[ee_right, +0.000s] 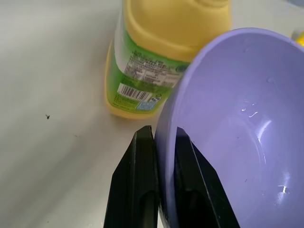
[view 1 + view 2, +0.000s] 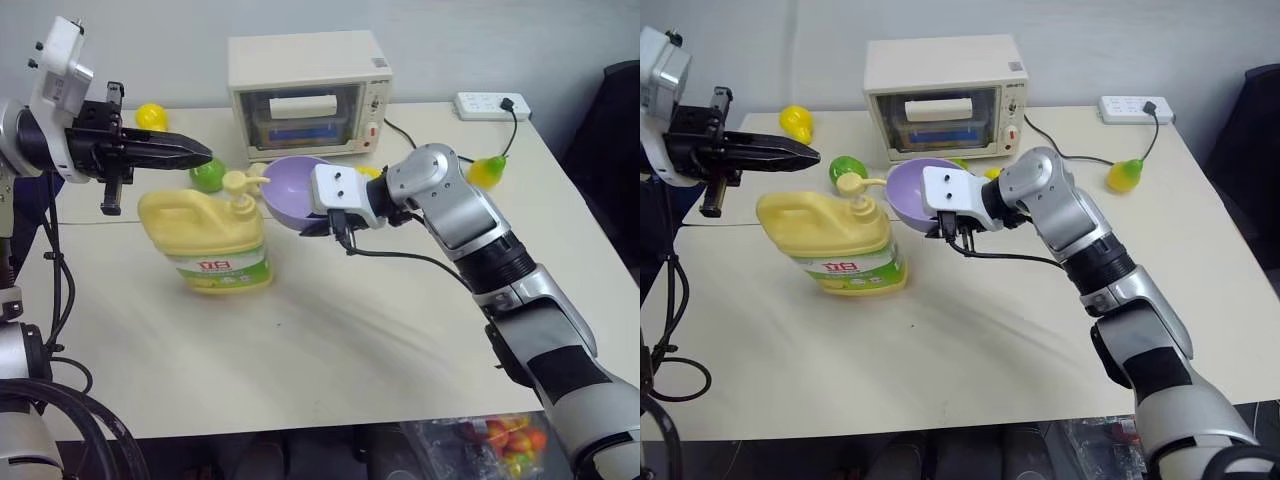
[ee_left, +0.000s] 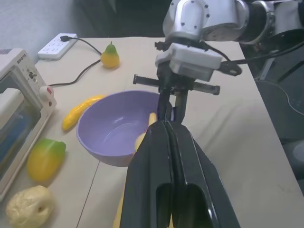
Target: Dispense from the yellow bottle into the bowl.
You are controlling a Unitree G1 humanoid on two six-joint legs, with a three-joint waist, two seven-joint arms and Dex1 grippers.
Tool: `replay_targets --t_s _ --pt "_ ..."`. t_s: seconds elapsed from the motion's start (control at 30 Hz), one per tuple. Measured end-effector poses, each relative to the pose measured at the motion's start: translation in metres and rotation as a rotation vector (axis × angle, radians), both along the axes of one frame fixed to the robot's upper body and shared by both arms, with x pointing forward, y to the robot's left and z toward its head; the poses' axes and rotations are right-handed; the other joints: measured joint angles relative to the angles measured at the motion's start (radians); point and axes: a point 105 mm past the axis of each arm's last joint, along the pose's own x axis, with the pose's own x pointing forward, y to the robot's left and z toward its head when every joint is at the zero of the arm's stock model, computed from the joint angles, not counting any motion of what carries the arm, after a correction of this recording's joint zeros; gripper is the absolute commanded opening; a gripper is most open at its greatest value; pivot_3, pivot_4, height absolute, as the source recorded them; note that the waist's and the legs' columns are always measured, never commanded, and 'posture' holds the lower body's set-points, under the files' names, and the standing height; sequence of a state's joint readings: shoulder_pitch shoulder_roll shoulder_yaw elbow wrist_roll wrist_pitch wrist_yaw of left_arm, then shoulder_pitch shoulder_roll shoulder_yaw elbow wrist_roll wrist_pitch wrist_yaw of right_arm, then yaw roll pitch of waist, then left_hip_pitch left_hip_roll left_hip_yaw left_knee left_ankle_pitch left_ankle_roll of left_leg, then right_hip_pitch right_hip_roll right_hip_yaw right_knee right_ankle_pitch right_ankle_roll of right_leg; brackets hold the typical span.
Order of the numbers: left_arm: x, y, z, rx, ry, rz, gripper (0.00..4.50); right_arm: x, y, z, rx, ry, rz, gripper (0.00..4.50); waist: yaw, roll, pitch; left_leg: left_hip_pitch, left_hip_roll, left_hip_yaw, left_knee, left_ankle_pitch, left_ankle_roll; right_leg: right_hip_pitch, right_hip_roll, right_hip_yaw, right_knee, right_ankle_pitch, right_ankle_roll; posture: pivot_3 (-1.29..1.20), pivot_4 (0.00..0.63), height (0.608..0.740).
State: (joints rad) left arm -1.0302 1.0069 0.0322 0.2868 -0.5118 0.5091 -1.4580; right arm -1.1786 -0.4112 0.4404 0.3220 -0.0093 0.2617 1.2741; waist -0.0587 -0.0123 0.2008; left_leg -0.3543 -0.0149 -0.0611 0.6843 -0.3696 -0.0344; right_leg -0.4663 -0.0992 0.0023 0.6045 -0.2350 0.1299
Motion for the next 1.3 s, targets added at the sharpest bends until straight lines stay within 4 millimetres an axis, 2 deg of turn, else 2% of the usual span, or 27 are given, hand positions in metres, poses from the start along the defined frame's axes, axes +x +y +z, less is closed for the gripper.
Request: replay_targets --t_s 0.43,0.9,1.3 --pt "0.012 0.002 -0.02 0.106 -0.021 0.021 0.03 -0.007 0.011 0.015 -0.015 -0.01 0.047 0.0 -0.002 0.0 0.0 0.0 0.0 0.001 0.001 0.001 -0.002 -0.003 0.0 0.001 0.005 0.0 0.0 0.0 0.15 0.74" --pt "0.014 -0.003 -0.02 0.11 -0.047 0.005 0.03 -0.019 0.011 0.025 -0.03 0.002 0.083 0.0 -0.003 0.0 0.0 0.0 0.0 0.001 0.003 0.001 -0.002 -0.003 0.0 0.001 0.008 0.0 0.0 0.0 0.15 0.74" --pt "0.023 -0.006 -0.02 0.13 -0.1 0.017 0.03 -0.024 0.009 0.028 -0.038 -0.005 0.095 0.0 -0.004 0.0 0.0 0.0 0.0 0.002 0.007 0.001 -0.002 -0.003 0.0 0.002 0.012 0.0 -0.001 0.0 0.15 0.74"
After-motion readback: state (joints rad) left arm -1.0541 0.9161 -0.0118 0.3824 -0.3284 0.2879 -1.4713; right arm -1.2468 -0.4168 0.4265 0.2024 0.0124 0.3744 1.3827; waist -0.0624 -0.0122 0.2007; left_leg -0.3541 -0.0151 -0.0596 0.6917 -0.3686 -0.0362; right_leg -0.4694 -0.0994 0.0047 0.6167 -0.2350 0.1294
